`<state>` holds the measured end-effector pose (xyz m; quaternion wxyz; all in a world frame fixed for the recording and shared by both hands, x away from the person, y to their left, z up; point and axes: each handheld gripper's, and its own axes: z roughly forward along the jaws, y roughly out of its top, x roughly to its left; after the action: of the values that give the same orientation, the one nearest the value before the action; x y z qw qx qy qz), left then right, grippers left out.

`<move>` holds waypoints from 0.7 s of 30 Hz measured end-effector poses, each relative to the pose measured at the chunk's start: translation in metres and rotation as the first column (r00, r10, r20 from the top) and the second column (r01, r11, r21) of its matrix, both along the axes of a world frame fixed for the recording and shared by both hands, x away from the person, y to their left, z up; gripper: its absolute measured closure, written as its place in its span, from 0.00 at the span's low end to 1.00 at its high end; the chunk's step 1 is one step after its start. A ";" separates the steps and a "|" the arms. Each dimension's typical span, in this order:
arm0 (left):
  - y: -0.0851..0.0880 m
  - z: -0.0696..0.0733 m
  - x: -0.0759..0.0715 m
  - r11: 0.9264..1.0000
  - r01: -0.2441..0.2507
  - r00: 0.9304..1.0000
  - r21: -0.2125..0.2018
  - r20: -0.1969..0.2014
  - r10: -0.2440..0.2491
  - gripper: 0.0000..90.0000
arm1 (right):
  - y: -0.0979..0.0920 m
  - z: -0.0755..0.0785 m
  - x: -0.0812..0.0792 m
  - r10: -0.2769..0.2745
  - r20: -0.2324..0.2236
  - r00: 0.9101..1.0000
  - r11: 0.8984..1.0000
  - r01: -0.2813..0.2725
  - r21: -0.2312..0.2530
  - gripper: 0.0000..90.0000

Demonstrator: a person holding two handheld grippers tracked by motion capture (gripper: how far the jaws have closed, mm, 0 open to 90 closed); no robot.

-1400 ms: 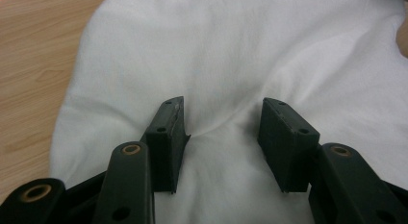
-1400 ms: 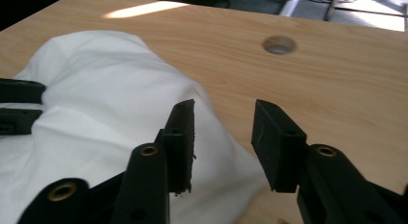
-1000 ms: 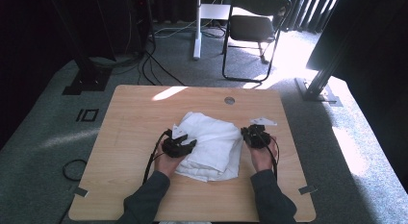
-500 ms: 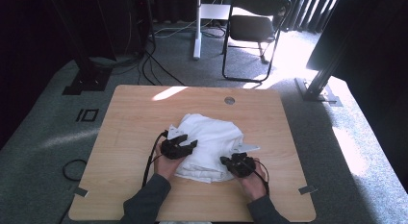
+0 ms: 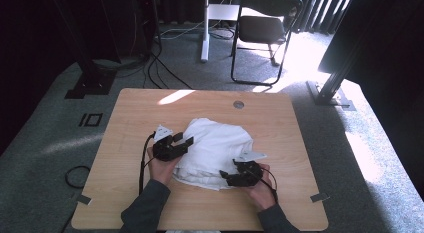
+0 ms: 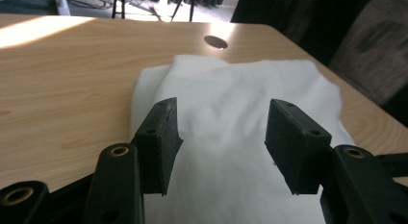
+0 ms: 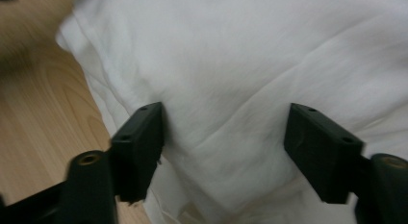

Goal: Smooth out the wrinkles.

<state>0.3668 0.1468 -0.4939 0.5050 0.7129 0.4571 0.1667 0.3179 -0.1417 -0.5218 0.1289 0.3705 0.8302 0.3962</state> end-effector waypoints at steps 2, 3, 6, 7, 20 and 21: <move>-0.001 -0.002 -0.002 0.999 0.012 1.000 0.035 0.005 -0.012 0.51 | -0.001 0.000 -0.002 0.040 -0.012 0.999 0.999 -0.040 0.012 0.85; -0.002 -0.003 -0.003 0.999 0.018 1.000 0.044 0.006 -0.018 0.50 | -0.003 0.002 -0.006 0.037 0.012 0.999 0.999 -0.037 0.000 0.92; -0.004 -0.006 -0.005 0.999 0.029 1.000 0.044 0.001 -0.029 0.50 | -0.014 0.013 -0.016 0.031 0.054 0.998 1.000 -0.030 -0.008 0.94; -0.005 -0.006 -0.006 0.998 0.034 0.999 0.046 -0.001 -0.034 0.50 | -0.020 0.017 -0.020 0.025 0.063 0.998 1.000 -0.026 0.007 0.93; -0.049 -0.015 -0.040 0.970 0.206 0.977 0.130 0.020 -0.211 0.50 | -0.058 -0.023 -0.012 -0.079 -0.080 0.994 0.994 0.072 -0.082 0.81; -0.051 -0.017 -0.041 0.966 0.208 0.977 0.152 0.022 -0.213 0.48 | -0.057 -0.024 -0.011 -0.080 -0.079 0.994 0.993 0.073 -0.088 0.81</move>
<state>0.3254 0.0953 -0.5111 0.4739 0.7898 0.3552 0.1595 0.3067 -0.1989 -0.5454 0.1251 0.4124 0.8360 0.3396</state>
